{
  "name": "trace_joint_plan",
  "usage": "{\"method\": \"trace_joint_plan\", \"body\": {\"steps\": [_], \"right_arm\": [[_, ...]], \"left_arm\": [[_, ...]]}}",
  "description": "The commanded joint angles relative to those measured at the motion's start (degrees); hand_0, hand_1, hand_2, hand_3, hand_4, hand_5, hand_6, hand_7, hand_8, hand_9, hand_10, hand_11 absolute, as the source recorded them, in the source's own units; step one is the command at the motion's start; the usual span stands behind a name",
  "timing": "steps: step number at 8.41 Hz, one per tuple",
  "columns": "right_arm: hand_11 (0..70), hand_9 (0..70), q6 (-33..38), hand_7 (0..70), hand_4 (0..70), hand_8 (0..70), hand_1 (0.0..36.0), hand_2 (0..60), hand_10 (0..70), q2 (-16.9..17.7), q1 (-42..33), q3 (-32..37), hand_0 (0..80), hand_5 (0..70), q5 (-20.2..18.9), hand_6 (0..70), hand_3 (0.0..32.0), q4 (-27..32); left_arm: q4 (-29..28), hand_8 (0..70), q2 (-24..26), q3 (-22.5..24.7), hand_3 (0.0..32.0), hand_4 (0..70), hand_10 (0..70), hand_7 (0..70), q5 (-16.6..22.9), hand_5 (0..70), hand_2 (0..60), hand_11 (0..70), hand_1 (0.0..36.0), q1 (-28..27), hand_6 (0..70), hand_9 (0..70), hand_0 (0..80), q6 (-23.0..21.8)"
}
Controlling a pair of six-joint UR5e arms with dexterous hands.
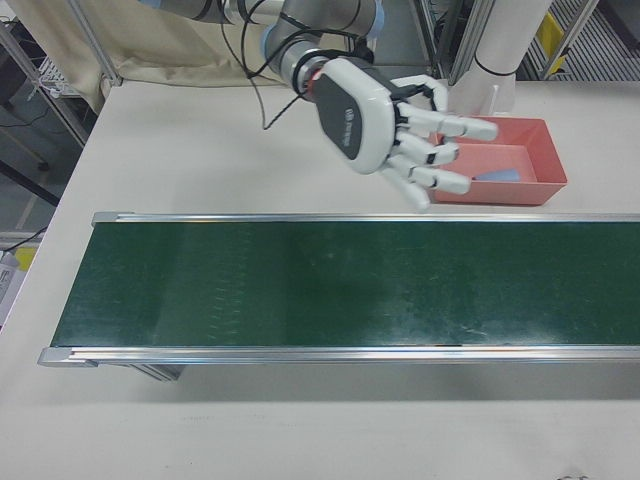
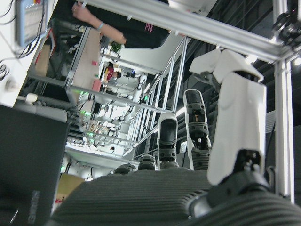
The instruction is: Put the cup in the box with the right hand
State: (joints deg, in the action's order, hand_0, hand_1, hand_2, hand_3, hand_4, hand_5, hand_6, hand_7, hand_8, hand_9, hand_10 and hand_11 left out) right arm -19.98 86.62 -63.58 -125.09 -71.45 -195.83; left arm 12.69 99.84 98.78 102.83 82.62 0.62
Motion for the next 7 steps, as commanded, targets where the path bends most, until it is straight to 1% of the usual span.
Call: {"method": "trace_joint_plan", "body": {"steps": [1, 2, 3, 4, 5, 6, 7], "right_arm": [[0.0, 3.7, 0.46, 25.6, 15.2, 0.3, 35.9, 60.0, 0.0, 0.57, -5.86, 14.05, 59.1, 8.4, -2.73, 6.7, 0.0, 0.45], [0.0, 0.4, 0.38, 8.7, 9.2, 0.0, 36.0, 60.0, 0.0, 0.31, -5.77, 16.79, 66.1, 12.2, -2.64, 4.5, 0.0, 0.45], [0.0, 0.0, 0.64, 1.2, 5.1, 0.0, 36.0, 60.0, 0.0, 0.30, -5.86, 18.20, 80.0, 14.9, -2.56, 3.6, 0.0, 0.53], [0.0, 0.0, 0.64, 0.0, 2.6, 0.0, 34.1, 22.7, 0.0, 0.39, -5.95, 18.74, 74.2, 9.6, -2.38, 1.3, 0.0, 0.71], [0.0, 0.0, 0.55, 0.0, 1.6, 0.0, 24.2, 14.0, 0.0, -0.22, -5.86, 19.62, 56.8, 6.2, -2.47, 0.0, 0.0, 1.41], [0.0, 0.0, 0.12, 0.0, 0.3, 0.0, 21.8, 18.5, 0.0, -1.01, -5.77, 20.06, 52.3, 5.0, -2.73, 0.0, 0.0, 2.11], [0.0, 0.0, 0.11, 0.0, 0.0, 0.0, 21.4, 28.2, 0.0, -0.93, -6.29, 19.89, 48.1, 4.0, -3.08, 0.0, 0.0, 1.94]], "left_arm": [[0.05, 0.0, 0.00, 0.01, 0.0, 0.0, 0.0, 0.0, 0.00, 0.0, 0.0, 0.0, 0.0, 0.00, 0.0, 0.0, 0.0, 0.00], [0.05, 0.0, 0.00, 0.01, 0.0, 0.0, 0.0, 0.0, 0.00, 0.0, 0.0, 0.0, 0.0, 0.00, 0.0, 0.0, 0.0, 0.00], [0.05, 0.0, 0.00, 0.01, 0.0, 0.0, 0.0, 0.0, 0.00, 0.0, 0.0, 0.0, 0.0, 0.00, 0.0, 0.0, 0.0, 0.00], [0.14, 0.0, 0.00, 0.01, 0.0, 0.0, 0.0, 0.0, 0.00, 0.0, 0.0, 0.0, 0.0, 0.00, 0.0, 0.0, 0.0, 0.00], [0.06, 0.0, 0.09, 0.01, 0.0, 0.0, 0.0, 0.0, 0.00, 0.0, 0.0, 0.0, 0.0, 0.00, 0.0, 0.0, 0.0, 0.00], [0.05, 0.0, 0.00, 0.01, 0.0, 0.0, 0.0, 0.0, 0.00, 0.0, 0.0, 0.0, 0.0, 0.00, 0.0, 0.0, 0.0, 0.00], [0.05, 0.0, 0.00, 0.01, 0.0, 0.0, 0.0, 0.0, 0.00, 0.0, 0.0, 0.0, 0.0, 0.00, 0.0, 0.0, 0.0, 0.00]]}}
